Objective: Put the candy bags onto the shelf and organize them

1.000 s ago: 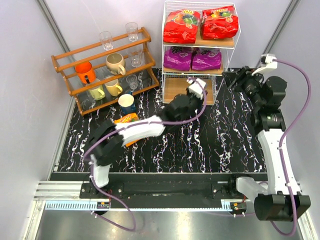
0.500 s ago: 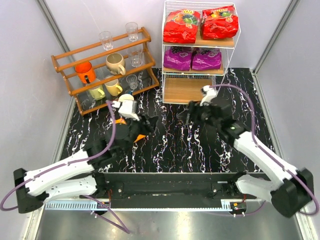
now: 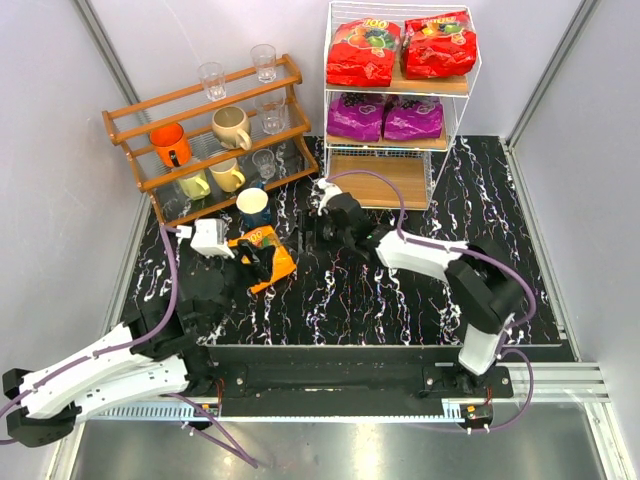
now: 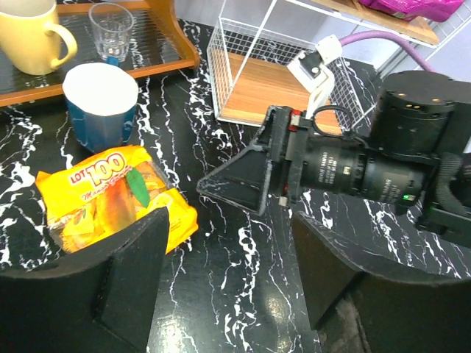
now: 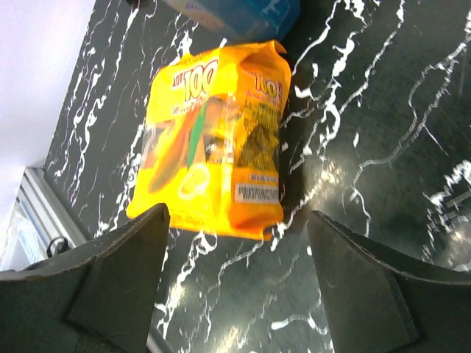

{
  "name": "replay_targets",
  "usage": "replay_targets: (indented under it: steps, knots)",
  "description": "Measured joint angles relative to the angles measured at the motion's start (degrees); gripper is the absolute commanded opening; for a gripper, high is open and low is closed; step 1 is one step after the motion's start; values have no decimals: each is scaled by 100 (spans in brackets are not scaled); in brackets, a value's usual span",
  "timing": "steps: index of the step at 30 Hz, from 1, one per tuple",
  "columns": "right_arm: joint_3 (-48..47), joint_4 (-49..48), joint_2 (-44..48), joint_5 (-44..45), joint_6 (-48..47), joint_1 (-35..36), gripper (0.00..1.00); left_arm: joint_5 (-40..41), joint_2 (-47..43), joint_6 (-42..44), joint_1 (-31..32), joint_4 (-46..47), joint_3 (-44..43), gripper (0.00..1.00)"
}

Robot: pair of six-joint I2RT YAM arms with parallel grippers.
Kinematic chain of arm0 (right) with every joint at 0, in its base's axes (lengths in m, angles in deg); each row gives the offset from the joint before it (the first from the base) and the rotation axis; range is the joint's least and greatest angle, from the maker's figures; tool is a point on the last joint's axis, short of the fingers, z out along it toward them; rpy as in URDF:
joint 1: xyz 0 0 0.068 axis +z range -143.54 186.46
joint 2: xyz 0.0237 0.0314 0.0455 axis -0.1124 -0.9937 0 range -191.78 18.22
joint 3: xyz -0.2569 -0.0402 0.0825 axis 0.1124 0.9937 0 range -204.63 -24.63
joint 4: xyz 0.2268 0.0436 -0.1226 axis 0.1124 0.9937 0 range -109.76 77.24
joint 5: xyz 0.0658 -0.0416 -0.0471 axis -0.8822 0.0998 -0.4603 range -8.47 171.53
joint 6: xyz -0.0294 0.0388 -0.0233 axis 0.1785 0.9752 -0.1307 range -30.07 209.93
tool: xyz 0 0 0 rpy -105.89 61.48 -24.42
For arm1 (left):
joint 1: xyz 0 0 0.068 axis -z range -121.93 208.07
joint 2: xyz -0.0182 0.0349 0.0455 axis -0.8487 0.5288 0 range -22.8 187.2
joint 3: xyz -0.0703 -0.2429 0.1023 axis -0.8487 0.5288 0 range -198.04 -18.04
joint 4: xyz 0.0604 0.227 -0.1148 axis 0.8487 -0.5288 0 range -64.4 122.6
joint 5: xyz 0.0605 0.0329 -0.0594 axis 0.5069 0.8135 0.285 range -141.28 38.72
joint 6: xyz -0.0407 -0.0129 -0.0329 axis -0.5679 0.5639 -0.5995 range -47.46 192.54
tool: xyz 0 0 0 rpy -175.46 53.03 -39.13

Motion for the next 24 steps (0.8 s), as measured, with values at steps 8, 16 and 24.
replay_targets:
  steps: [8, 16, 24]
  knots:
    - [-319, -538, -896, 238, 264, 297, 83, 321, -492, -24, 0, -378, 11, 76]
    - [-243, -1202, -999, 1132, 476, 964, 83, 448, -841, -39, 0, -603, 90, 76]
    - [-243, -1217, -1290, 2341, 750, 1325, 83, 452, -1019, -55, 0, -719, 111, 76]
